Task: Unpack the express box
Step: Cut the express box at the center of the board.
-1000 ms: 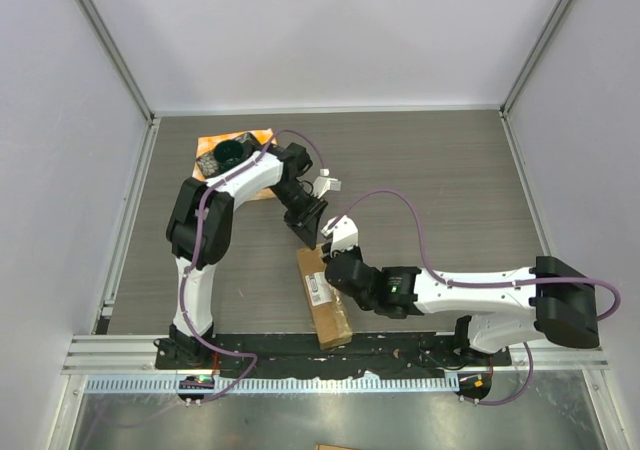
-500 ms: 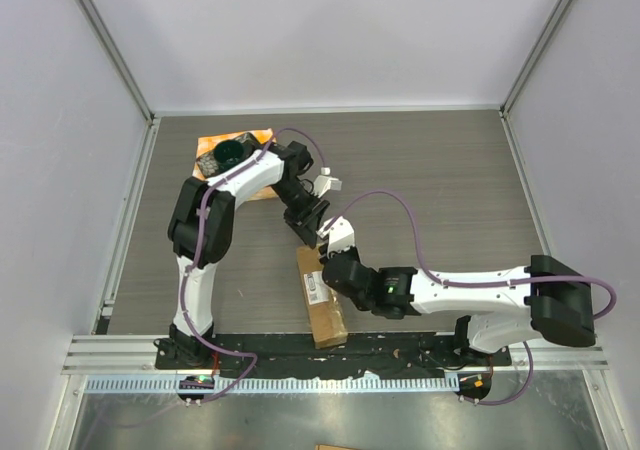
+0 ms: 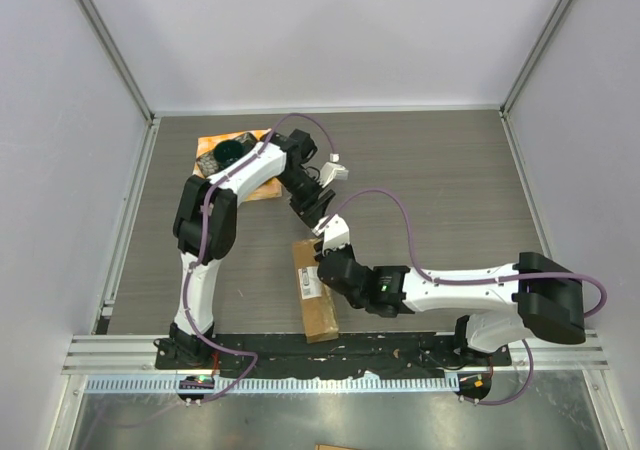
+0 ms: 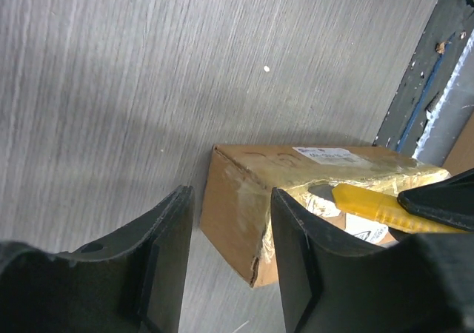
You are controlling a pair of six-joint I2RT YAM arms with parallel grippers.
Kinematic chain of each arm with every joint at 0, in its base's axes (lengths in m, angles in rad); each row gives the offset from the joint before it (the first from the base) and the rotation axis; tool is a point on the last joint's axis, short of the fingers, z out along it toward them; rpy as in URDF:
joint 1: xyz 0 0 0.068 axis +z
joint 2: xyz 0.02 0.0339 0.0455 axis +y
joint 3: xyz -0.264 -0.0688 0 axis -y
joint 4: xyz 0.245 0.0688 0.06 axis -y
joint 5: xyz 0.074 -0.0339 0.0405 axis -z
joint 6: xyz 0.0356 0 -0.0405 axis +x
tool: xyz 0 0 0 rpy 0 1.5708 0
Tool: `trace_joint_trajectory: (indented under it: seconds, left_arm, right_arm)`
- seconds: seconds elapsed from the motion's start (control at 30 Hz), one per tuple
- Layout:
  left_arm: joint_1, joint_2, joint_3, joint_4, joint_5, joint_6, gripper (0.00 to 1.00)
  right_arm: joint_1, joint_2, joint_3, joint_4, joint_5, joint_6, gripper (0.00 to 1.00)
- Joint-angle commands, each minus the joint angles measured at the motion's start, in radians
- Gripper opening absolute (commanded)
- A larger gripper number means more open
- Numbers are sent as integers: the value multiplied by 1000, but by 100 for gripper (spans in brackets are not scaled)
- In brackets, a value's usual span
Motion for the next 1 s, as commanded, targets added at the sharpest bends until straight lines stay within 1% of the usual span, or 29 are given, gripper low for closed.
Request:
trace_joint_trajectory:
  seconds: [0.0, 0.07, 0.2, 0.3, 0.47, 0.53, 0.57, 0.6, 0.67, 0.73, 0.77, 0.9, 0.93, 0.97]
  left_arm:
    - [-3, 4, 29, 33, 47, 41, 51]
    - [-6, 14, 25, 23, 59, 64, 51]
    - [-7, 34, 3, -49, 66, 128, 43]
    - [-6, 20, -38, -58, 49, 151, 40]
    - [14, -1, -63, -65, 37, 153, 39]
    - [16, -1, -66, -63, 34, 150, 35]
    - [16, 5, -69, -65, 29, 150, 30]
    - [16, 7, -72, -65, 24, 147, 27]
    - [17, 11, -80, -69, 17, 145, 25]
    - [26, 4, -92, -62, 14, 139, 29]
    - [31, -3, -92, -49, 7, 135, 37]
    - [74, -15, -58, -57, 1, 112, 47]
    - [84, -16, -37, -61, 1, 104, 52]
    - [94, -18, -28, -77, 6, 104, 62]
  right_arm:
    - [-7, 73, -74, -179, -177, 29, 1]
    - [-10, 73, -75, -174, -178, 24, 1]
    - [-22, 70, -77, -171, -181, 4, 1]
    - [-30, 65, -78, -170, -184, -7, 1]
    - [-37, 67, -83, -170, -189, -22, 1]
    - [-39, 65, -83, -168, -189, -23, 1]
    - [-39, 65, -81, -170, -187, -26, 1]
    - [-40, 65, -80, -170, -187, -30, 1]
    - [-41, 64, -78, -171, -189, -30, 1]
    - [-41, 58, -78, -171, -195, -30, 1]
    - [-39, 58, -78, -170, -195, -33, 1]
    - [-41, 59, -75, -174, -201, -43, 1]
    - [-41, 62, -71, -176, -203, -43, 1]
    - [-41, 64, -69, -177, -206, -43, 1]
